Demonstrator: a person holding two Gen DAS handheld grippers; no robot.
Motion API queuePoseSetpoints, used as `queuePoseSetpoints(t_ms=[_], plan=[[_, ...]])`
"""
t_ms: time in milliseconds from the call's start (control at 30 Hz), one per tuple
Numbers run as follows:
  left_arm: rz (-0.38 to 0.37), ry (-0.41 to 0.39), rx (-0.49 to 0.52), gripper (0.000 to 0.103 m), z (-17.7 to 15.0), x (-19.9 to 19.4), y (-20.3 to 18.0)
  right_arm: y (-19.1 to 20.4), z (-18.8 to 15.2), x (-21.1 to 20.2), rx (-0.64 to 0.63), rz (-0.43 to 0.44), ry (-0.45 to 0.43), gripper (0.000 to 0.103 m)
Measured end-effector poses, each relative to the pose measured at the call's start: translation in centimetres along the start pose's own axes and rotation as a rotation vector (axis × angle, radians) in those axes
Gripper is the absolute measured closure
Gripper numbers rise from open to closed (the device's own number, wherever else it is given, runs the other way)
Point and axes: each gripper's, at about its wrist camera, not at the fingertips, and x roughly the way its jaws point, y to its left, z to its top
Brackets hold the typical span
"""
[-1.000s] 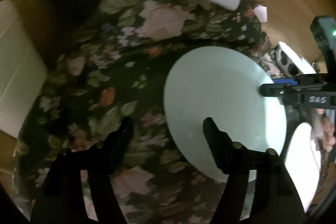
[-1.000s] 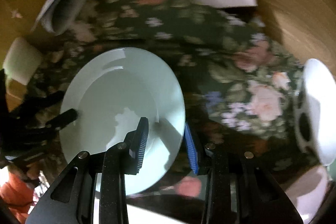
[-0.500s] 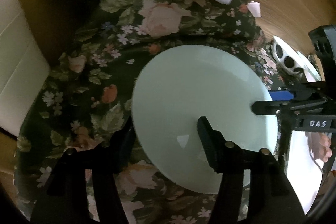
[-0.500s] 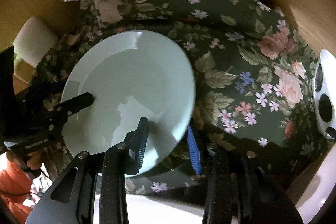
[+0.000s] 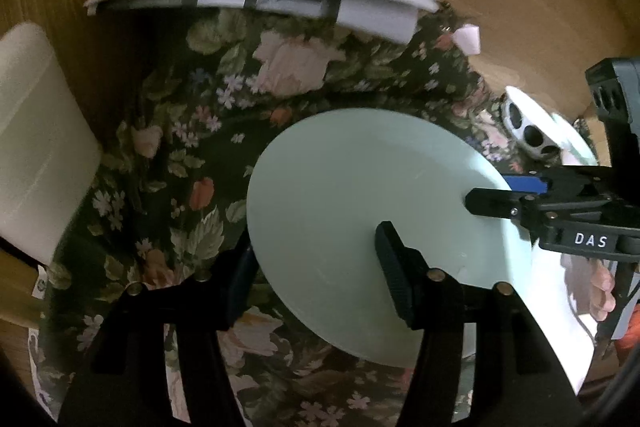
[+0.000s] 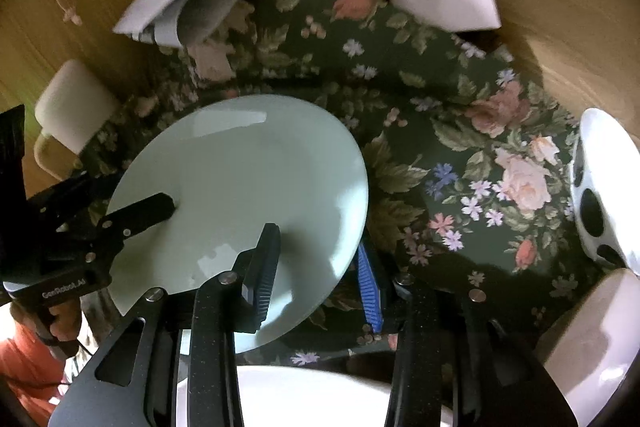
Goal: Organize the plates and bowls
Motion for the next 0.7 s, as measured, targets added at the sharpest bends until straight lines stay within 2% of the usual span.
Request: queuePoseSetpoints(t_ms=[500, 700], plan=[[-0.016, -0.096, 0.064, 0.045, -0.3, -5.2, -2.9, -0.7, -3.0, -8.1, 0.039, -0.023, -0.131, 0.069], [-0.038, -0.119, 0.09, 0.045, -0.7, -6.3, -4.6, -0.5, -4.8, -9.6, 0.063, -0.049, -0.164, 0.069]])
